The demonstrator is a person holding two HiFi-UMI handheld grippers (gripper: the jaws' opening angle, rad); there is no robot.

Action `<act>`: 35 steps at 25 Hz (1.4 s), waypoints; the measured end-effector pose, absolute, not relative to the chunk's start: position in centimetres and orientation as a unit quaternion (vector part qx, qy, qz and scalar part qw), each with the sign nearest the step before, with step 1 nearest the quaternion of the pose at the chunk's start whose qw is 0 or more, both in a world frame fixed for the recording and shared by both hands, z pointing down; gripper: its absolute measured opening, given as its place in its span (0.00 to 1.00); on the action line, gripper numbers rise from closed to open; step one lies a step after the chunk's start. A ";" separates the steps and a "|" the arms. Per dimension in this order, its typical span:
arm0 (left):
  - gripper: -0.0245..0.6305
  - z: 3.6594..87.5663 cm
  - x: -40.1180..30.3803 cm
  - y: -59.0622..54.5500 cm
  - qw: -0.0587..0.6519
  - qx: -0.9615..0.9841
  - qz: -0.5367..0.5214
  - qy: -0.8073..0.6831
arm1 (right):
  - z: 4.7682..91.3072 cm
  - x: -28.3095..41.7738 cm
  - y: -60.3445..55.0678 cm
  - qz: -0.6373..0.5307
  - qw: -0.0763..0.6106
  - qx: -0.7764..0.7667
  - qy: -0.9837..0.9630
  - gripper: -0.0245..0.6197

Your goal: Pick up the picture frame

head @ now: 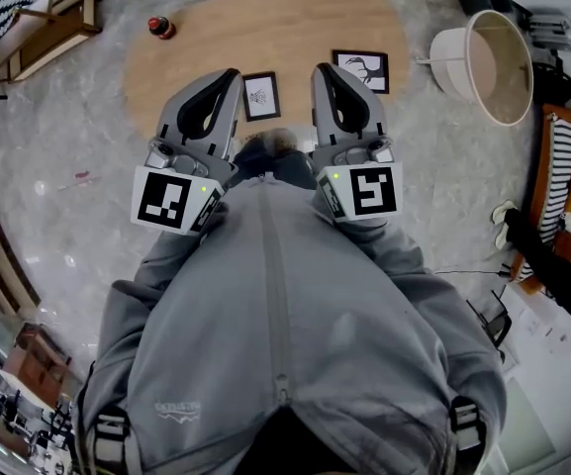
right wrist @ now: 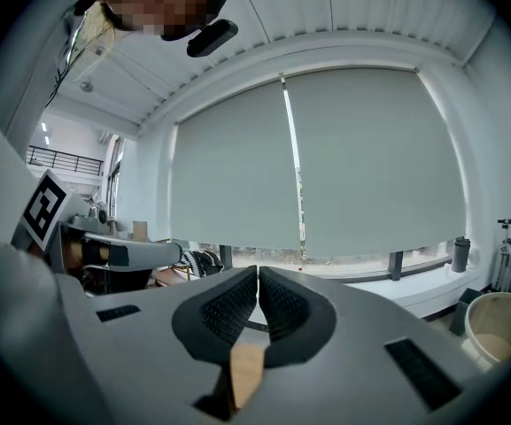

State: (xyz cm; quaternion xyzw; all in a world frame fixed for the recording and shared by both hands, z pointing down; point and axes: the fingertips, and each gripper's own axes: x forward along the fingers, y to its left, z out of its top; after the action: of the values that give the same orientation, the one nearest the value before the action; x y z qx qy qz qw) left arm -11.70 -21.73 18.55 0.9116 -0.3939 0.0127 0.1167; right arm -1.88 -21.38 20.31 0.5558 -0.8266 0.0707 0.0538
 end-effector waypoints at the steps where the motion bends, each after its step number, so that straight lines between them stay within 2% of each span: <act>1: 0.07 18.9 -11.8 -21.9 0.120 0.912 0.014 -0.393 | 20.5 -2.0 -21.5 0.071 0.055 0.556 -0.826 0.09; 21: 0.07 27.3 -11.7 -26.3 0.143 0.891 0.038 -0.428 | 28.3 -2.5 -26.6 0.095 0.082 0.514 -0.849 0.09; 35: 0.07 39.0 -10.6 -29.4 0.155 0.883 0.064 -0.438 | 40.2 -1.8 -29.2 0.121 0.100 0.488 -0.859 0.09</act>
State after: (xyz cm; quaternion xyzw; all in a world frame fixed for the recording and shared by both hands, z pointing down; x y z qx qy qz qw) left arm -10.59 -29.42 39.00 0.8832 -0.4379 0.0642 0.1554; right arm -1.84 -29.20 40.24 0.4878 -0.8587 0.1209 0.1003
